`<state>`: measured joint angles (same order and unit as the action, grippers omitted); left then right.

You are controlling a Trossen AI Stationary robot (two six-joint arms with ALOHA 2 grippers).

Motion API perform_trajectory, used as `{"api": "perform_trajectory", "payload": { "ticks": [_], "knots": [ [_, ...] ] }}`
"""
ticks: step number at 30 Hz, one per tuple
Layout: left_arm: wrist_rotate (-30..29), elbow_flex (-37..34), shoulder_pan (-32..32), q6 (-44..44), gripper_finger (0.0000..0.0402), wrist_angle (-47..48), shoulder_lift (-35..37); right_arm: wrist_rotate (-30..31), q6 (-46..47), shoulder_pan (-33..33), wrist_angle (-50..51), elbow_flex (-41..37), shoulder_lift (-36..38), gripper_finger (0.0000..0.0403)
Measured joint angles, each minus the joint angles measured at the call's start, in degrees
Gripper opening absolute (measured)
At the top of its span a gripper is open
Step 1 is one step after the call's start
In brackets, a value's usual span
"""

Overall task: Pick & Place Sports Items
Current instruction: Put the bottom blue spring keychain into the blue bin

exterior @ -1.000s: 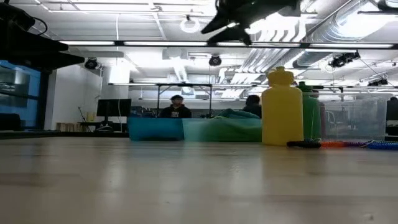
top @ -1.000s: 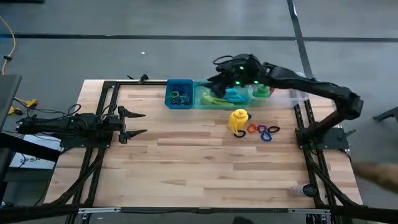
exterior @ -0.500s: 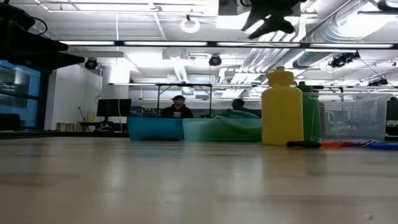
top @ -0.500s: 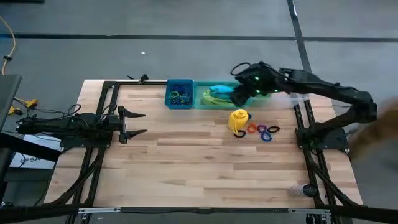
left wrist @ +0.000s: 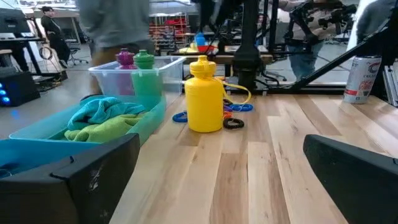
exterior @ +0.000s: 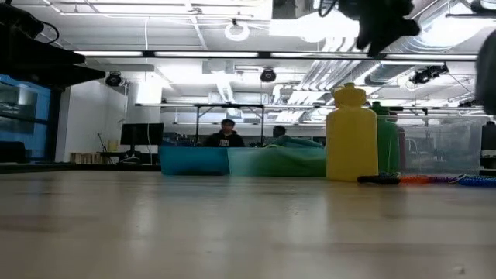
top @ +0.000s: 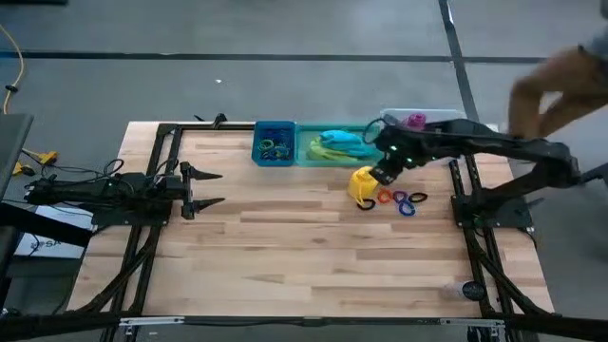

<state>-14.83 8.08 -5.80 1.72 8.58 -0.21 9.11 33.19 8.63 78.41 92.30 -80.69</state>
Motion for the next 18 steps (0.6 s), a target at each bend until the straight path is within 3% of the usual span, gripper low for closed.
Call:
{"api": "perform_trajectory", "payload": {
  "ticks": [10,18],
  "knots": [
    [0.01,0.00,-0.01,0.00,0.0368,-0.02,-0.02,-0.91,11.93,-6.14,-1.57,-16.06,15.66,0.0177],
    [0.00,-0.02,0.00,0.00,0.0368,-0.02,0.00,-6.07,12.49,-10.29,-2.38,-29.80,22.85,0.0177]
  ]
}}
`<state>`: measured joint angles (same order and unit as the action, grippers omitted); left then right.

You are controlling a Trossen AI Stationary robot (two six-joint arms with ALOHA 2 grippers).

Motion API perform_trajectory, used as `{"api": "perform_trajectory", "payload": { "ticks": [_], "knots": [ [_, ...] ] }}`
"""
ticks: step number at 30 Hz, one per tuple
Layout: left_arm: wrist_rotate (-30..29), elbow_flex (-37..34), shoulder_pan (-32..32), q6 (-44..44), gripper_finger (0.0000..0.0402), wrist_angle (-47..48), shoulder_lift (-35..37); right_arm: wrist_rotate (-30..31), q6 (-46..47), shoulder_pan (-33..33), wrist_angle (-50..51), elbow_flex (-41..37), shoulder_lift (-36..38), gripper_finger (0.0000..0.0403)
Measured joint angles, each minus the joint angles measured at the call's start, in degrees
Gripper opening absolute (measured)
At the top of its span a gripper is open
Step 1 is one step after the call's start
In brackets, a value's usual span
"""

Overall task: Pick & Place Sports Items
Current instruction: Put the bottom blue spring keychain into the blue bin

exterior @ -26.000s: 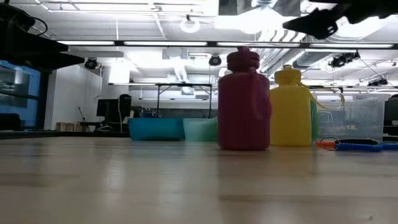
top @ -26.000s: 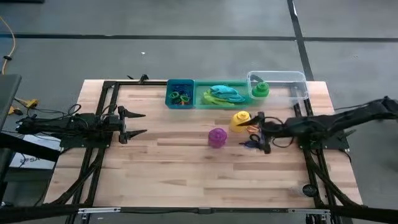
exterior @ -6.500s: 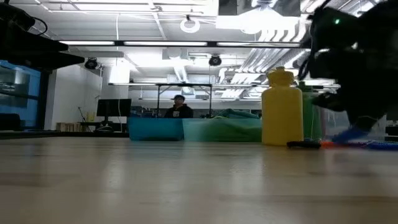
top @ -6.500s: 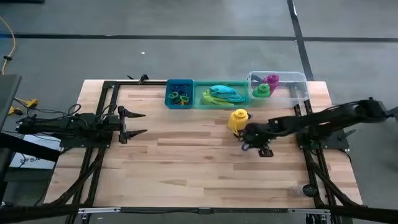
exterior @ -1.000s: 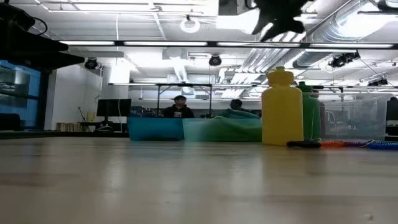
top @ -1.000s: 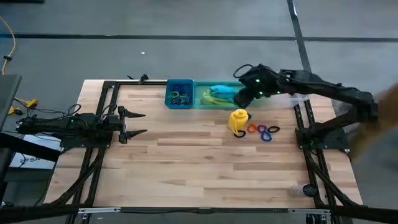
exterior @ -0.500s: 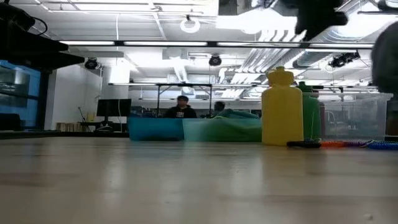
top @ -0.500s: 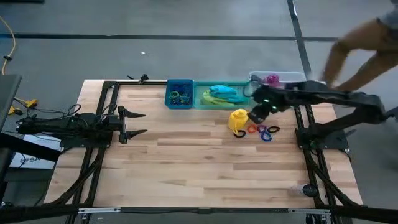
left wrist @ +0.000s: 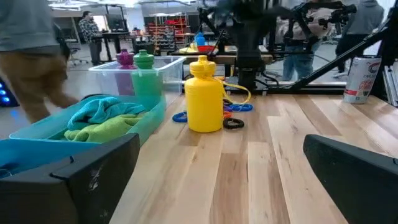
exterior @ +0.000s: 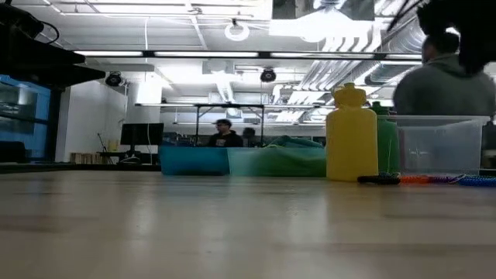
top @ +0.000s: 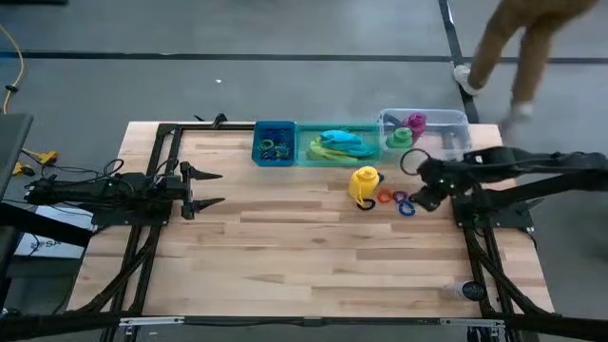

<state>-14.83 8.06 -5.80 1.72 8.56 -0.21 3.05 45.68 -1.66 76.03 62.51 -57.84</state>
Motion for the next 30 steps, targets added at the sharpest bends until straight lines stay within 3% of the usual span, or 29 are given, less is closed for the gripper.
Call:
{"api": "perform_trajectory", "payload": {
  "ticks": [19,30],
  "knots": [
    [0.00,0.02,0.00,0.00,0.0368,0.00,-0.02,-6.58,-11.64,-2.11,-20.04,-24.39,0.92,0.0177],
    [0.02,0.02,-0.02,0.00,0.0368,0.00,-0.02,-7.04,-11.49,-1.98,-27.55,-30.80,-2.18,0.0177]
  ]
}}
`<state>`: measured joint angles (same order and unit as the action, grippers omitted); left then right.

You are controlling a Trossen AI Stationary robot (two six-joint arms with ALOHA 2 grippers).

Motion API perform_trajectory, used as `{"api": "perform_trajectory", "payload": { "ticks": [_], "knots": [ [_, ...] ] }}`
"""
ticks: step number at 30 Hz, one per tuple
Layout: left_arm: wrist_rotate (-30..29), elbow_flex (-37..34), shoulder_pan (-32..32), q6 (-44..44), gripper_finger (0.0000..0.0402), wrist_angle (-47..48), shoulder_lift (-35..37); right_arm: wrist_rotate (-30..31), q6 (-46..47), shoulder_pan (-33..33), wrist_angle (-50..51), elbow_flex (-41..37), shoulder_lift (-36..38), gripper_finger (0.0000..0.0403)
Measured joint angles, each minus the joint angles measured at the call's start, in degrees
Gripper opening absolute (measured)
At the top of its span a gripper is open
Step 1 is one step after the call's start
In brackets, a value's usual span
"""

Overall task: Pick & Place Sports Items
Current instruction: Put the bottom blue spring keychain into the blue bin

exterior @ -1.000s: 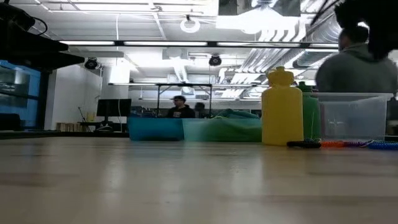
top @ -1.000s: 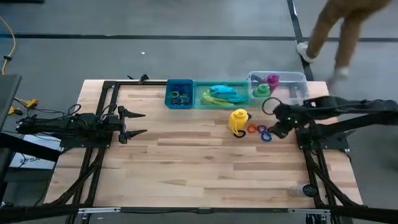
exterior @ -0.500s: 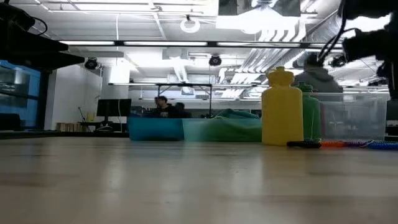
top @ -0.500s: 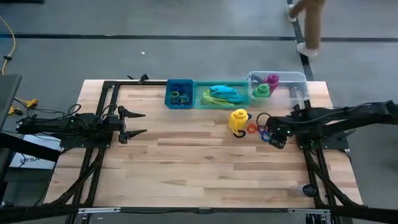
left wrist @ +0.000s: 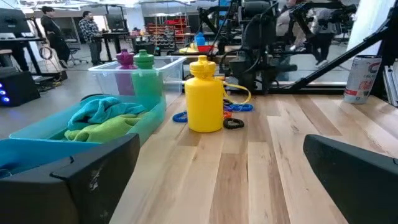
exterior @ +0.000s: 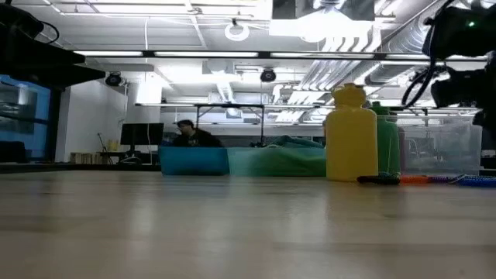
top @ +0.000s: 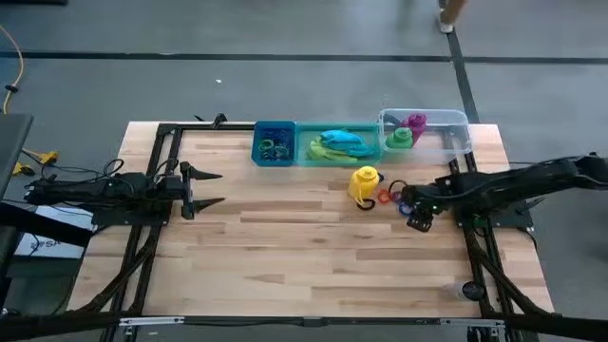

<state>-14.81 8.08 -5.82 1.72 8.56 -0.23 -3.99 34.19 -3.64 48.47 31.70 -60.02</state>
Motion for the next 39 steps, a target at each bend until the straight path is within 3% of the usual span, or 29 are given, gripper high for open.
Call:
{"api": "perform_trajectory", "payload": {
  "ticks": [12,23,30,39],
  "knots": [
    [-0.02,0.00,0.00,0.00,0.0368,0.00,0.02,1.08,-0.31,0.04,-8.33,0.02,-8.73,0.0177],
    [-0.01,0.00,0.01,0.00,0.0368,0.00,0.02,3.60,-1.48,0.04,-9.37,0.04,-14.03,0.0172],
    [-0.02,0.00,0.00,0.00,0.0368,0.00,0.00,7.23,-1.50,0.04,-11.14,0.04,-14.46,0.0146],
    [0.00,0.00,0.02,0.00,0.0368,0.00,0.02,7.52,-1.50,0.04,-11.28,0.04,-14.46,0.0095]
  ]
}}
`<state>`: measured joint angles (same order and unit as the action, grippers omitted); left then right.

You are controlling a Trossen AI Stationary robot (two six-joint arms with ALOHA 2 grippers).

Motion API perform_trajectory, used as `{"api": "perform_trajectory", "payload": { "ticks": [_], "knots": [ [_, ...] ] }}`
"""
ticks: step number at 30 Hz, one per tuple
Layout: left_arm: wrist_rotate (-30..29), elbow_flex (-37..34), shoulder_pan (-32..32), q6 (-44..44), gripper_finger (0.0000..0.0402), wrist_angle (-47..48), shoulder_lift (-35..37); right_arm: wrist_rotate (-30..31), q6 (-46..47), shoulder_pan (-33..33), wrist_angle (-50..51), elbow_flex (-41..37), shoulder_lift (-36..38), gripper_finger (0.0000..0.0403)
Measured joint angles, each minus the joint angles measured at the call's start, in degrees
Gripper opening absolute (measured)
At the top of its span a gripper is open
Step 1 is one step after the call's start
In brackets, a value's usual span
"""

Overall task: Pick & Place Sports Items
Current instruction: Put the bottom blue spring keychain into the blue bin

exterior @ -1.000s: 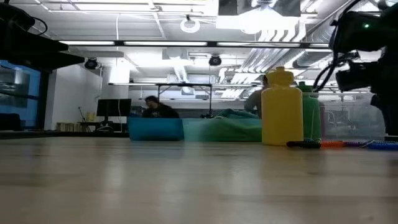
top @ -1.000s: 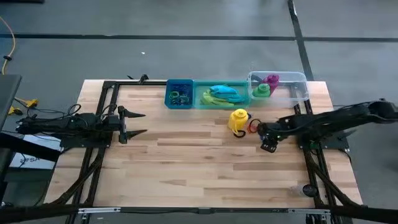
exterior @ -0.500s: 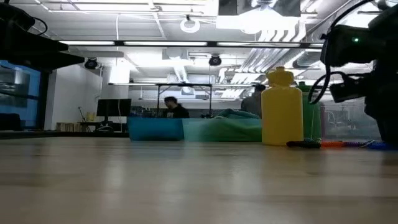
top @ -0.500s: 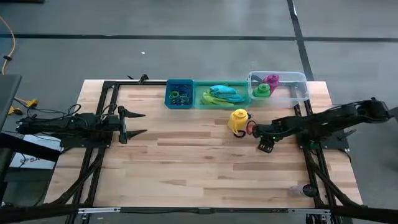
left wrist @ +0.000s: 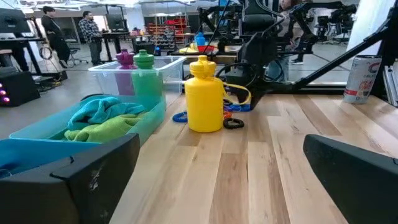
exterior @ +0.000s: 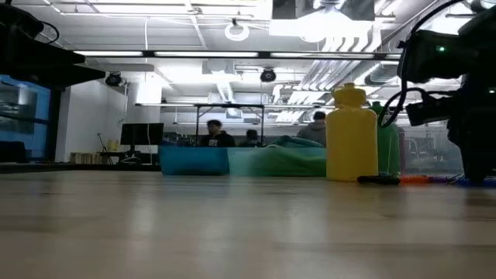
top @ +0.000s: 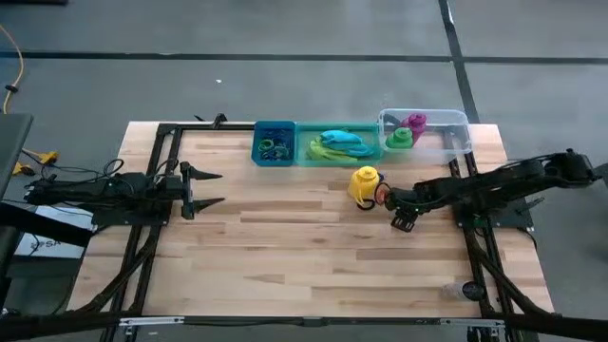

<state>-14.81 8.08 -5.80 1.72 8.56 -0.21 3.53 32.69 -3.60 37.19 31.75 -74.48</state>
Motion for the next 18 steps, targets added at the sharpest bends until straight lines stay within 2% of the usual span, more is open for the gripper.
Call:
{"api": "perform_trajectory", "payload": {
  "ticks": [5,13,18],
  "knots": [
    [-0.02,0.00,0.00,0.00,0.0368,0.00,0.00,-0.46,0.94,0.00,-1.41,-0.78,0.00,0.0075],
    [-0.02,0.00,0.00,0.00,0.0368,0.01,-0.02,-4.09,6.13,0.16,-9.61,-6.93,0.87,0.0054],
    [-0.02,0.00,0.00,0.00,0.0368,-0.01,-0.01,-8.63,9.63,0.22,-15.50,-8.81,0.96,0.0011]
  ]
}}
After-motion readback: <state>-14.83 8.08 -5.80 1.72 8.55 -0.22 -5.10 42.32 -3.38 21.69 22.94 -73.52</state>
